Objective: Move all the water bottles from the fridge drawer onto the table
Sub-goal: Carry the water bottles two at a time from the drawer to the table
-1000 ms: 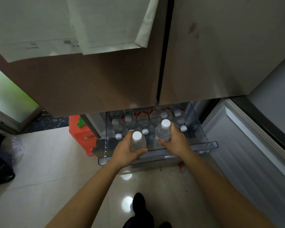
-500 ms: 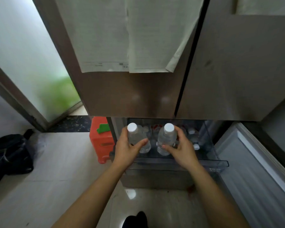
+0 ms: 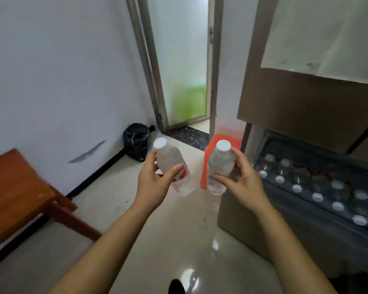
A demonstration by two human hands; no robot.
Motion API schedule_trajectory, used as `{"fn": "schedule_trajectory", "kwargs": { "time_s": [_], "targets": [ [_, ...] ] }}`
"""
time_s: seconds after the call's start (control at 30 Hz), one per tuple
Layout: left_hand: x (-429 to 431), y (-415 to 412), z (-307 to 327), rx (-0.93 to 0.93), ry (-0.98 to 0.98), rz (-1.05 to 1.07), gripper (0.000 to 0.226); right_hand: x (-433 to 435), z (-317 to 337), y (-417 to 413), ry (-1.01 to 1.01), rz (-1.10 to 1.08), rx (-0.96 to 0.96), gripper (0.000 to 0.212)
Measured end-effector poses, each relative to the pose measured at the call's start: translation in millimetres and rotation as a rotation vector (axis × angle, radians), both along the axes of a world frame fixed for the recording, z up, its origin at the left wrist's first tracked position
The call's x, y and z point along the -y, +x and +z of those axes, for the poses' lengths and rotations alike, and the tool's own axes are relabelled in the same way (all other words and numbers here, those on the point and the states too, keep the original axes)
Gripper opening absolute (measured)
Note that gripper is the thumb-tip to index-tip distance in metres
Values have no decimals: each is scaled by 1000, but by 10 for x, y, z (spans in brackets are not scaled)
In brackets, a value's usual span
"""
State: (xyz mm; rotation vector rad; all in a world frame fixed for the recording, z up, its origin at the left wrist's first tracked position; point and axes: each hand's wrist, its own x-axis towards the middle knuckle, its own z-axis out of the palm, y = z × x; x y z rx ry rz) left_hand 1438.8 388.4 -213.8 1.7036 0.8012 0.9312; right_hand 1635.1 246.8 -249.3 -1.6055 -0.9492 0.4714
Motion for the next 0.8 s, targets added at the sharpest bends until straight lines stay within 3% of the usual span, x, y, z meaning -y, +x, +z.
{"fn": "schedule_trajectory", "kwargs": {
  "time_s": [0.5, 0.8],
  "targets": [
    [-1605, -4133, 0, -67, 24, 533, 66, -2816, 57, -3636, -61, 602, 155, 79],
    [-2263, -5831, 23, -128, -18, 722, 72, -4064, 144, -5345, -44, 835, 182, 77]
  ]
}}
